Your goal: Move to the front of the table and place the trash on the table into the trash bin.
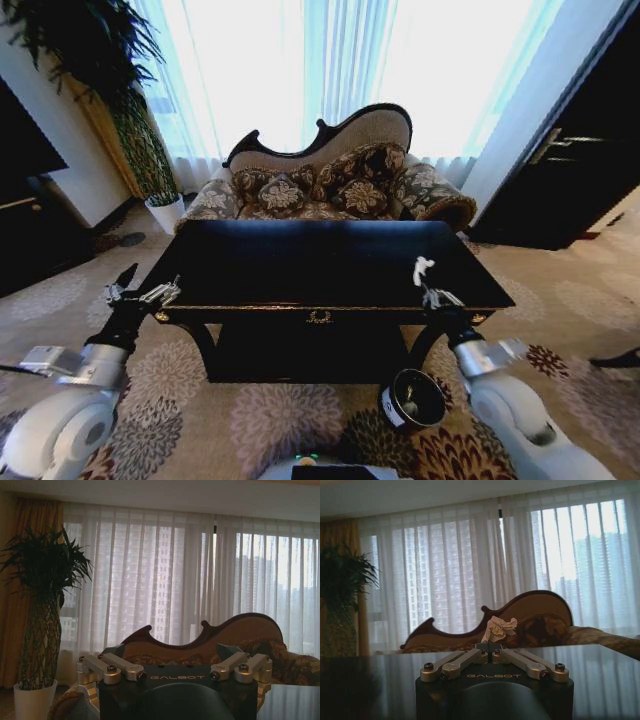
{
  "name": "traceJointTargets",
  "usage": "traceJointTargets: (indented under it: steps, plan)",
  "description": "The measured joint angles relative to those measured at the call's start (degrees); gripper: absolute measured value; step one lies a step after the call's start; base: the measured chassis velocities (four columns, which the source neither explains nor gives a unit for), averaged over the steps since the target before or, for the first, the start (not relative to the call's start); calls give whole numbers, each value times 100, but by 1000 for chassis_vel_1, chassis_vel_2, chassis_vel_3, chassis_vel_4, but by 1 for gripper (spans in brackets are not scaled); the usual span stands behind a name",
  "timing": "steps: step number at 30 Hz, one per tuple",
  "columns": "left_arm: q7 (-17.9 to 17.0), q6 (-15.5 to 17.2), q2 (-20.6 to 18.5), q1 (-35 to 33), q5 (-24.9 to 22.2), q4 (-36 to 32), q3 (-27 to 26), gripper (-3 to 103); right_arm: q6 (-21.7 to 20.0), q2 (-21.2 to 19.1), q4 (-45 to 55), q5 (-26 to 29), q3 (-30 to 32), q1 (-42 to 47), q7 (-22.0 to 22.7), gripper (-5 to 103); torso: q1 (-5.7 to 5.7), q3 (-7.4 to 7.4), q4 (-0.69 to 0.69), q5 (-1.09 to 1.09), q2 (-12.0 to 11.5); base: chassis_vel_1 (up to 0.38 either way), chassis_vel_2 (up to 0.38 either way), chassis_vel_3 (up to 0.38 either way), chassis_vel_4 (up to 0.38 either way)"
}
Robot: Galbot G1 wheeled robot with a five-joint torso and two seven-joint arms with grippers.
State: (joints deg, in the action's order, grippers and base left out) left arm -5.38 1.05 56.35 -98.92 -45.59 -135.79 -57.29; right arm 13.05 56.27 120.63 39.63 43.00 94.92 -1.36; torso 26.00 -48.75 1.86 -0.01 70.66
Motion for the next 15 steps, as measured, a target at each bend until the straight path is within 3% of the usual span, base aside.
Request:
traceJointTargets:
  steps: [6,15]
  plan:
    - [0,0,0,0,0,0,0,100,346,359,-422,-58,223,229,-253,0,0,0,0,-1,0,0,0,0,0]
    - [0,0,0,0,0,0,0,100,759,962,-1265,-250,229,385,-277,0,0,0,0,0,0,0,0,0,0]
